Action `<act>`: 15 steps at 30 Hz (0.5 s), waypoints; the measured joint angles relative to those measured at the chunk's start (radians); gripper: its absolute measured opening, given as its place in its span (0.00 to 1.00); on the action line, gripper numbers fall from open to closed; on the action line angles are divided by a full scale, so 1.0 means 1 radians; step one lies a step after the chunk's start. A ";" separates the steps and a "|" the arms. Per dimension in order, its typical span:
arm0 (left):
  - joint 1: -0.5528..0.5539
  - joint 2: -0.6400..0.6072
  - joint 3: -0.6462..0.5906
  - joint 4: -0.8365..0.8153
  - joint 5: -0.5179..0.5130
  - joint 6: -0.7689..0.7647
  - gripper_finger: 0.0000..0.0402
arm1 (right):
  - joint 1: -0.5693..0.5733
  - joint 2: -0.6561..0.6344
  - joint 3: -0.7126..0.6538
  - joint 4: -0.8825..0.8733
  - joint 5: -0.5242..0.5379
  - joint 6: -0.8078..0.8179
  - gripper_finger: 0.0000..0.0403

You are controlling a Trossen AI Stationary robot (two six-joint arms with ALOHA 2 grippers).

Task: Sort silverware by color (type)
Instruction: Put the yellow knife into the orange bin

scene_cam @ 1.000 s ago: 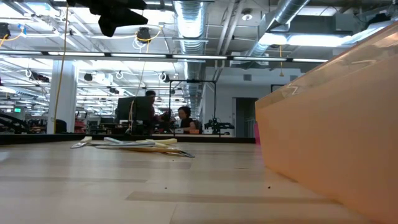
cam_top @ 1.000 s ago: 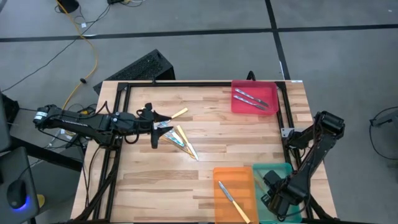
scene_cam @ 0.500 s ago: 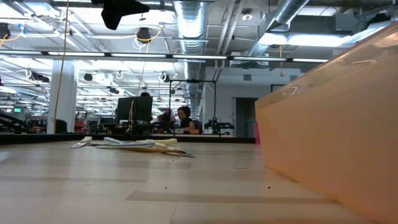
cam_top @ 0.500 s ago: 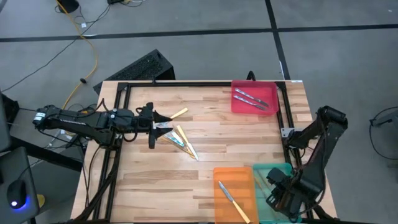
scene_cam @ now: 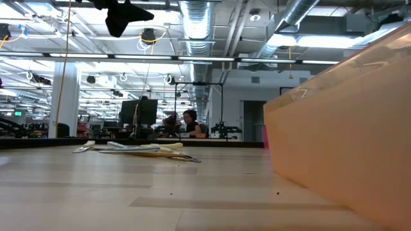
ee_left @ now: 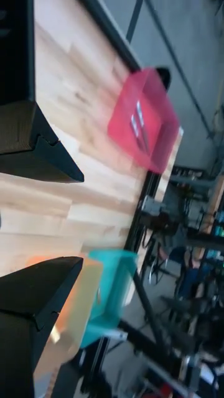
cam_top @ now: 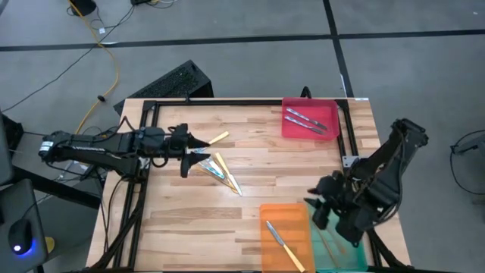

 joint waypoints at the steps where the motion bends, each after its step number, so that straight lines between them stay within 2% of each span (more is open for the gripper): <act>1: 0.007 0.000 0.000 -0.001 0.017 0.000 0.47 | -0.018 0.000 0.000 0.020 0.031 -0.052 0.42; 3: 0.026 0.000 0.000 -0.002 0.039 0.000 0.47 | -0.057 0.000 0.000 0.061 0.066 -0.168 0.42; 7: 0.072 0.000 0.000 -0.019 0.089 -0.010 0.47 | -0.149 0.000 0.000 0.139 0.062 -0.358 0.42; 15: 0.136 0.000 0.000 -0.056 0.143 -0.016 0.47 | -0.339 -0.006 0.000 0.416 -0.086 -0.855 0.42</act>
